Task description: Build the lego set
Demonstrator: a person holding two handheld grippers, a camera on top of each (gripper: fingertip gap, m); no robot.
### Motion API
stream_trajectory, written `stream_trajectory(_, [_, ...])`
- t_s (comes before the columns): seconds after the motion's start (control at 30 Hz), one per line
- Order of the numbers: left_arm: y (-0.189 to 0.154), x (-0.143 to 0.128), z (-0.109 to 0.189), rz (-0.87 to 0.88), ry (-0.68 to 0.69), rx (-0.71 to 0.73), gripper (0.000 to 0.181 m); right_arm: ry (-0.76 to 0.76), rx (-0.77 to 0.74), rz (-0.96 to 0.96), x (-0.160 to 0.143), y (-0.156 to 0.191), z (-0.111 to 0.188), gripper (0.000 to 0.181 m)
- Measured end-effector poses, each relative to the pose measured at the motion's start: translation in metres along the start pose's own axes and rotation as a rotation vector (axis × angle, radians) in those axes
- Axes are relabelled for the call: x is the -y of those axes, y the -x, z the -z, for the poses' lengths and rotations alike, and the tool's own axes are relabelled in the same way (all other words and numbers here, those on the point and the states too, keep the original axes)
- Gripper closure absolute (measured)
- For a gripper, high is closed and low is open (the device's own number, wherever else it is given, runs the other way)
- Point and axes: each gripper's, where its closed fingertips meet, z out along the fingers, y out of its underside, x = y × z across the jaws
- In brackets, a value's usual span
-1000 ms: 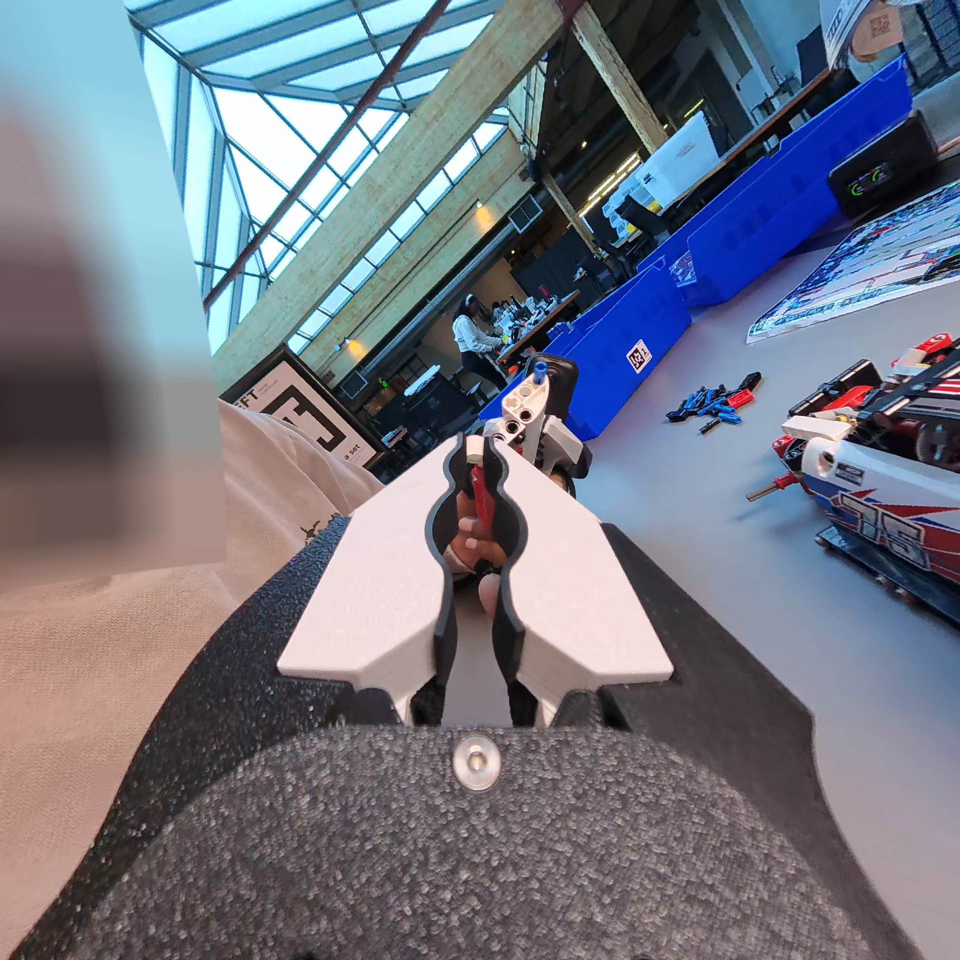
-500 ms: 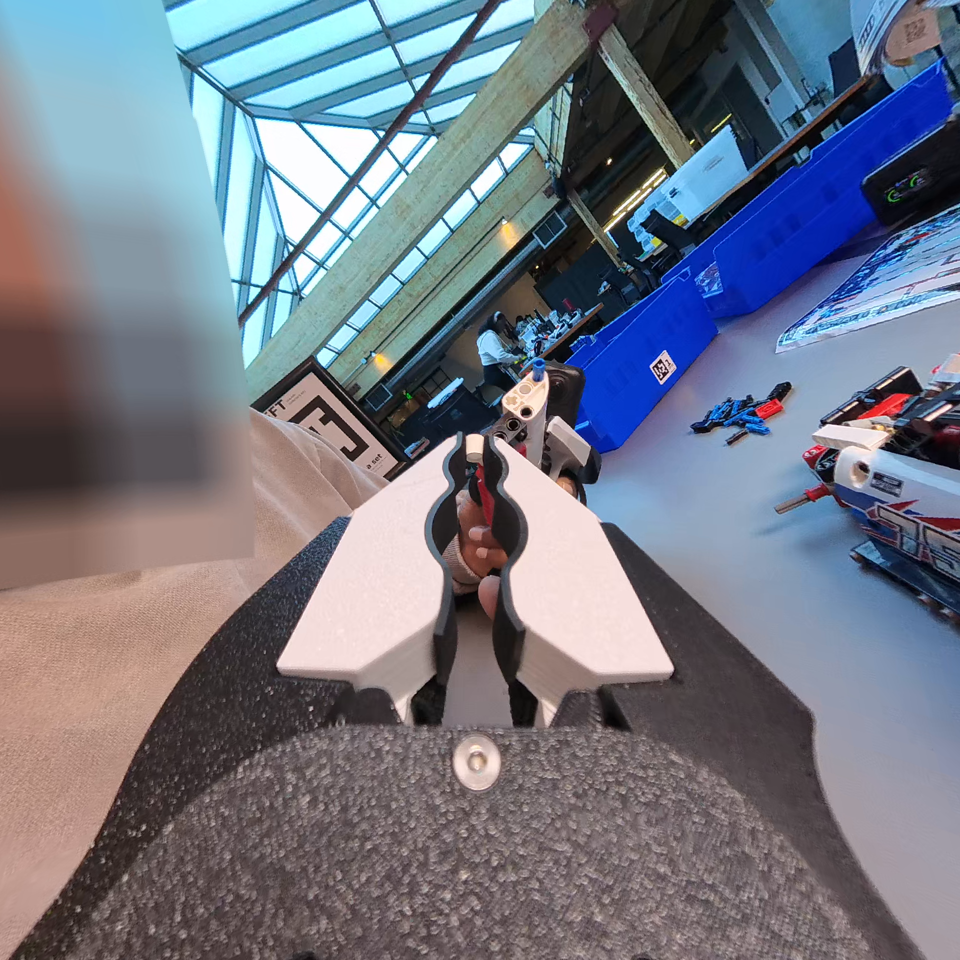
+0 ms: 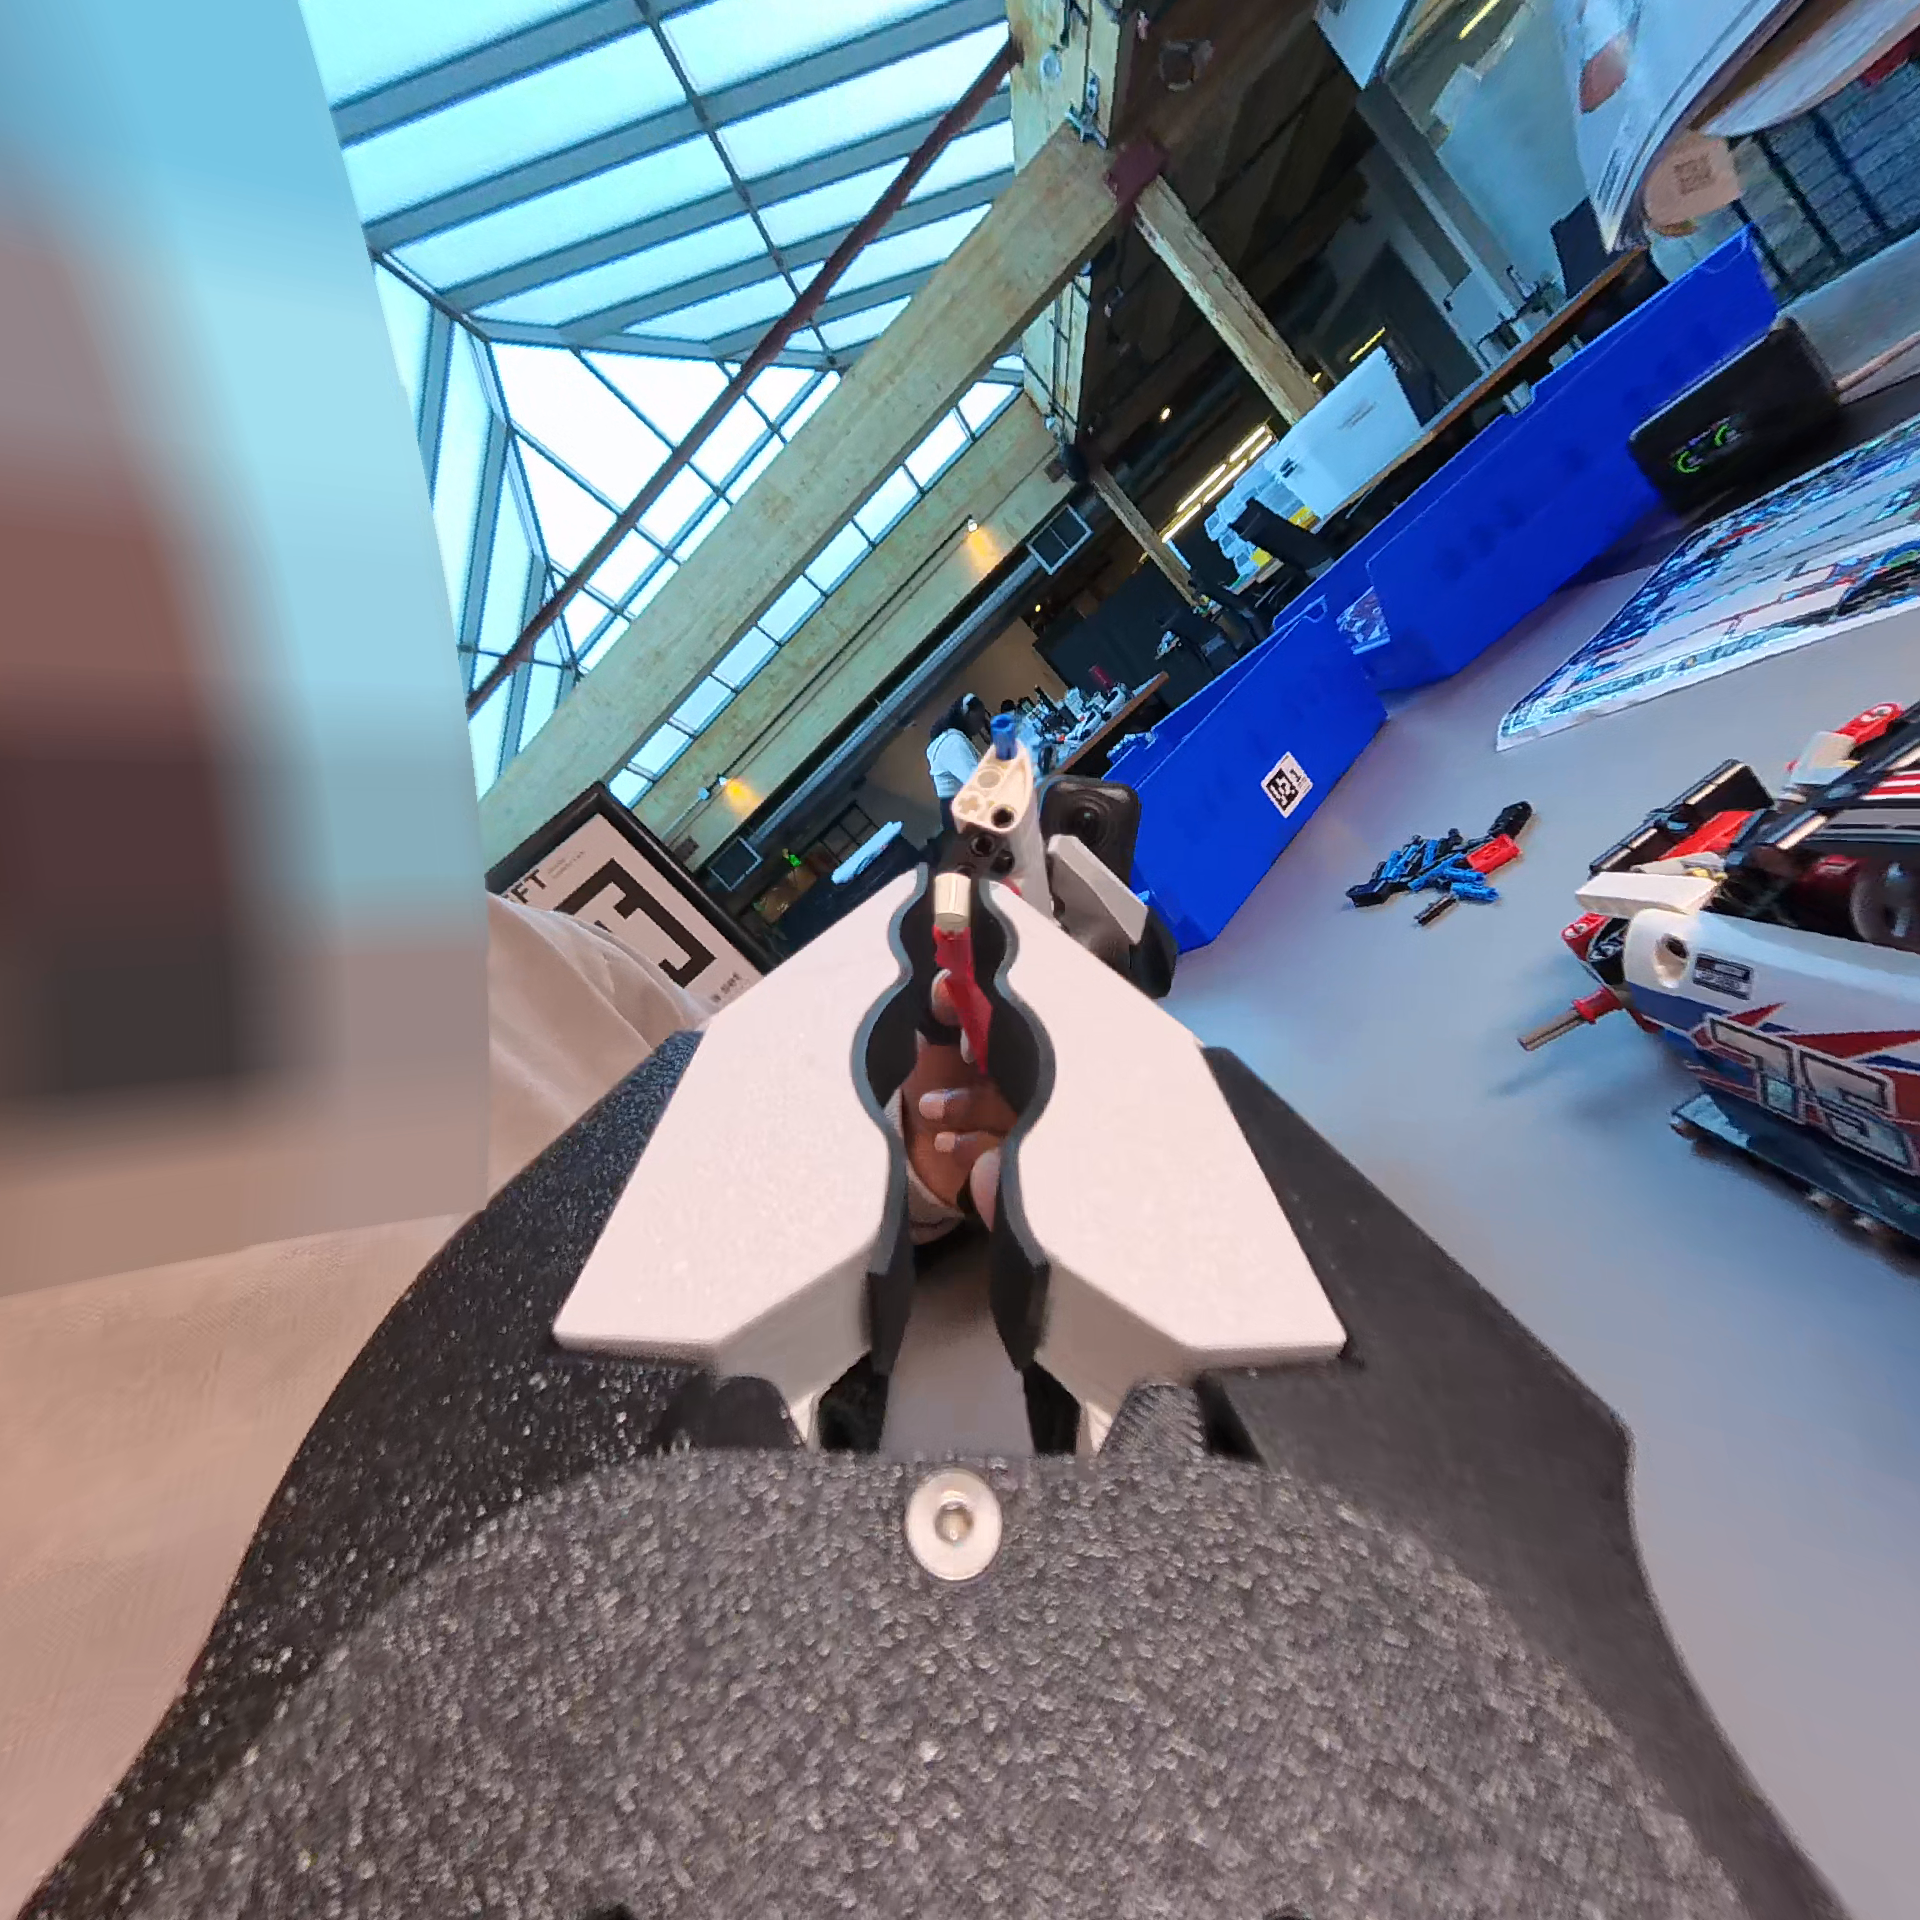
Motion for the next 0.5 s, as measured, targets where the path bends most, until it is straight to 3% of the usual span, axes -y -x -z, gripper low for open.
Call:
stream_trajectory(0.1, [-0.012, 0.003, -0.004, -0.100, -0.002, -0.034, 0.180, 0.054, -0.055, -0.015, -0.014, -0.009, -0.004, 0.178])
stream_trajectory(0.17, [-0.016, 0.000, -0.007, -0.262, 0.032, 0.007, 0.179, -0.011, -0.028, -0.013, -0.006, 0.001, -0.007, 0.179])
stream_trajectory(0.3, [-0.013, 0.013, 0.002, -0.298, 0.007, 0.034, 0.179, -0.041, -0.083, 0.032, 0.014, -0.002, 0.003, 0.179])
stream_trajectory(0.5, [-0.002, 0.005, 0.003, -0.452, 0.113, 0.119, 0.179, 0.066, -0.151, 0.049, -0.007, -0.012, 0.003, 0.179])
